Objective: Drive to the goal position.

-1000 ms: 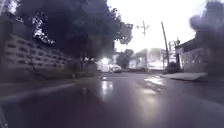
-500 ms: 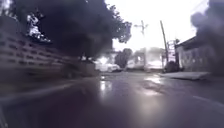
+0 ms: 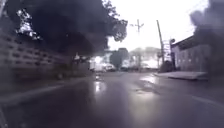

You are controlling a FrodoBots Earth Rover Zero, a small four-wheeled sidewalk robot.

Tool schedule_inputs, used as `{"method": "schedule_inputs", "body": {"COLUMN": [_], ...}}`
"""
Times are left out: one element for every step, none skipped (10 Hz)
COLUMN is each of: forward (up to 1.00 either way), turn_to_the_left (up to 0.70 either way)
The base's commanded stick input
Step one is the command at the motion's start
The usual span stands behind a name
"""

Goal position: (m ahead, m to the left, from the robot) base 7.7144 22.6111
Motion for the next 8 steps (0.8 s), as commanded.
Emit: {"method": "schedule_inputs", "body": {"forward": [0.70,0.70,0.70,0.70,0.70,0.70,0.70,0.70], "turn_to_the_left": [0.00,0.00,0.00,0.00,0.00,0.00,0.00,0.00]}}
